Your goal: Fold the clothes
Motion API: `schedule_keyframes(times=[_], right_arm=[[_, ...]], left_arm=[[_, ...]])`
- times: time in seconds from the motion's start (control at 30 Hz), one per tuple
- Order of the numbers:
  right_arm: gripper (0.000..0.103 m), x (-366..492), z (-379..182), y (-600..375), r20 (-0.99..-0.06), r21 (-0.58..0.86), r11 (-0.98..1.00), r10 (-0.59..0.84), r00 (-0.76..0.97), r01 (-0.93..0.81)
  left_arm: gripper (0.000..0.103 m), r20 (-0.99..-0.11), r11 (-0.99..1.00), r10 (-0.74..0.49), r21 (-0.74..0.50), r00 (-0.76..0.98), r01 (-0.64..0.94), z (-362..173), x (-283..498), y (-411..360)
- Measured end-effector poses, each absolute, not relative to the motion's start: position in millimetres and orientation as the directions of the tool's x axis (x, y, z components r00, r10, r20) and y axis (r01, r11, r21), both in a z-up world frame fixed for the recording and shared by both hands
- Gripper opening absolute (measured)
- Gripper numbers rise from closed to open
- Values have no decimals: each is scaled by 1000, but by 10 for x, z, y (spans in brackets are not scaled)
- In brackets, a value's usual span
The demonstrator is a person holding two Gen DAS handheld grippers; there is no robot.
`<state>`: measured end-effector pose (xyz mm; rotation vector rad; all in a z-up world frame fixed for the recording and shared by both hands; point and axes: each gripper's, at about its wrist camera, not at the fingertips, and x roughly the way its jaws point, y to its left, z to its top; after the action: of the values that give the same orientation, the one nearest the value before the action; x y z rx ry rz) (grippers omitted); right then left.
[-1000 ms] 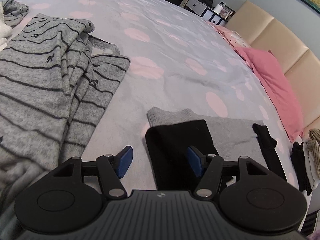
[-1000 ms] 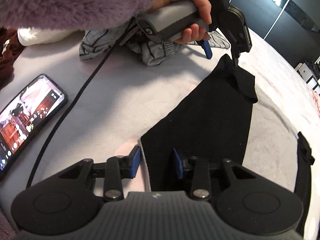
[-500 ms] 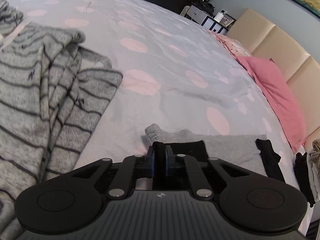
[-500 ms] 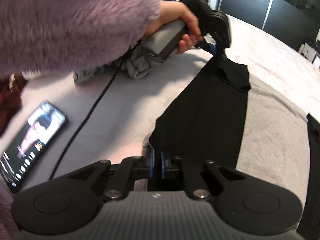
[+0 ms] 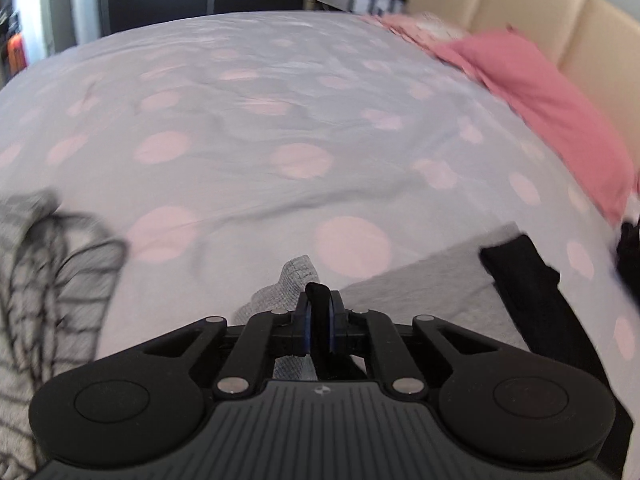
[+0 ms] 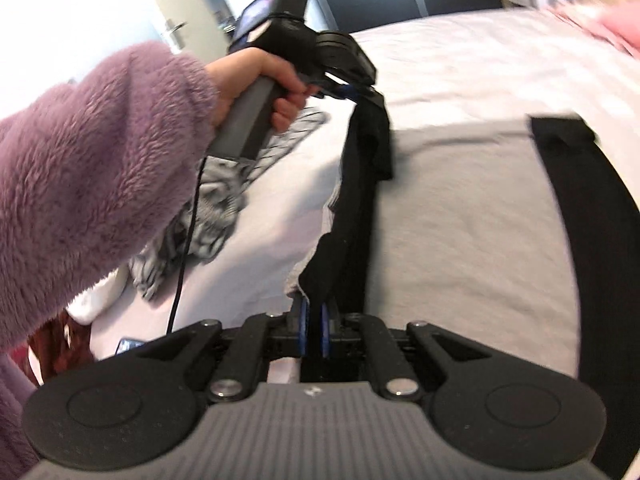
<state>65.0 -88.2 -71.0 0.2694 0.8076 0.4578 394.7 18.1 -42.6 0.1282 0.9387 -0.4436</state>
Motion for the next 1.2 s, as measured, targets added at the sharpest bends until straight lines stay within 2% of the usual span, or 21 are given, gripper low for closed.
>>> schedule_keyframes(times=[0.13,0.3,0.37,0.4,0.47,0.57,0.6,0.7,0.8,0.93,1.0,1.07,1.2], right_arm=[[9,679,-889,-1160,-650,486,856,488,583,-176],[9,741,-1197,-1485,-673,577,815,516,529,-61],[11,764,-1292,-1566,-683,602,798,525,507,-15],[14,764,-1324,-1587,-692,600,800,521,499,-2],[14,753,-1336,-1607,-698,595,804,515,497,2],[23,684,-1231,-1594,-711,537,844,462,530,-14],[28,659,-1175,-1573,-709,505,862,440,551,-38],[28,601,-1007,-1502,-684,410,904,393,615,-122],[27,673,-934,-1433,-657,379,905,409,633,-192],[23,1007,-944,-1300,-646,335,902,431,630,-273],[21,1196,-976,-1259,-641,318,898,441,628,-305],[19,1358,-996,-1255,-633,294,892,450,630,-342],[18,1713,-1091,-1108,-650,212,901,420,634,-379]], left_arm=[[6,-838,885,-263,-13,478,466,-597,3956,-267],[9,-863,894,-218,10,456,448,-816,4013,-510],[23,-863,903,-222,-7,453,429,-824,4021,-520],[27,-862,907,-225,-15,454,421,-817,4019,-525],[47,-851,910,-227,-12,473,414,-752,3999,-538],[51,-836,917,-216,3,504,398,-601,3963,-519],[51,-833,918,-217,3,509,396,-545,3949,-502],[51,-829,915,-217,11,516,403,-388,3875,-415],[49,-825,908,-204,41,527,416,-267,3738,-269],[35,-824,907,-211,36,526,420,-213,3523,5],[32,-821,907,-229,15,523,420,-237,3433,148],[23,-823,897,-263,-17,503,441,-303,3375,254],[20,-842,881,-284,-41,458,471,-480,3299,325]])
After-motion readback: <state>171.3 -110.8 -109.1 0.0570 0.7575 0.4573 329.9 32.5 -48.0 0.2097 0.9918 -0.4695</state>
